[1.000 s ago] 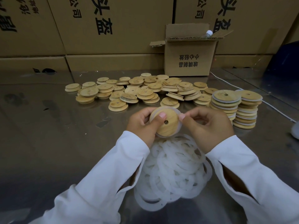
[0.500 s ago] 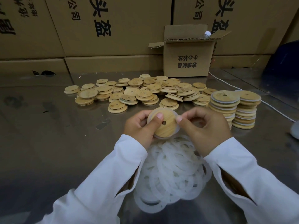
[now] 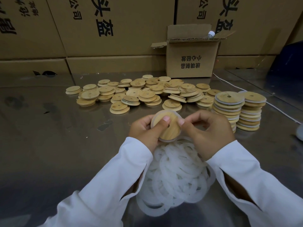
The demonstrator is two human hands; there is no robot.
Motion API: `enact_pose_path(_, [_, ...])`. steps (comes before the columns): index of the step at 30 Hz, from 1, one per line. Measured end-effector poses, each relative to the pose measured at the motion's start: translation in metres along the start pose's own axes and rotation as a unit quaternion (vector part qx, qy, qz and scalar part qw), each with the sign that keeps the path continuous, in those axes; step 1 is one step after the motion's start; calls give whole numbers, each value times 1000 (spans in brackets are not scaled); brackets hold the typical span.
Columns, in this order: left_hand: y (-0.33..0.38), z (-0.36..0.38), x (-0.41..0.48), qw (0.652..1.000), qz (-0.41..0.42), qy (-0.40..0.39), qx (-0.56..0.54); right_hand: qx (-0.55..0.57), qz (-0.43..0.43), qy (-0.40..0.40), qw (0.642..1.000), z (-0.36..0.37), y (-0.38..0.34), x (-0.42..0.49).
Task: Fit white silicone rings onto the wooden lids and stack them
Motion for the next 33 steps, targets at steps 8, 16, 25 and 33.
enact_pose_path(8, [8,-4,4,998,41,-33,28,7,57,-53,997,-3,5,4])
enact_pose_path(16, [1,-5,4,1000,12,-23,-12,57,75,-63,994,2,5,2])
enact_pose_path(25, [4,-6,3,999,29,6,-37,146,197,-123,962,13,14,-1])
enact_pose_path(33, [8,-7,3,999,50,7,-11,94,176,-149,968,11,11,-1])
Point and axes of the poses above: each hand's wrist, its own x-axis towards the middle knuckle, its own z-axis out of the palm, y = z × x, the point moved 5 cm from there along x, towards the middle knuckle, and after that the axes turned 2 degrees about y, right-handed, at the moved point
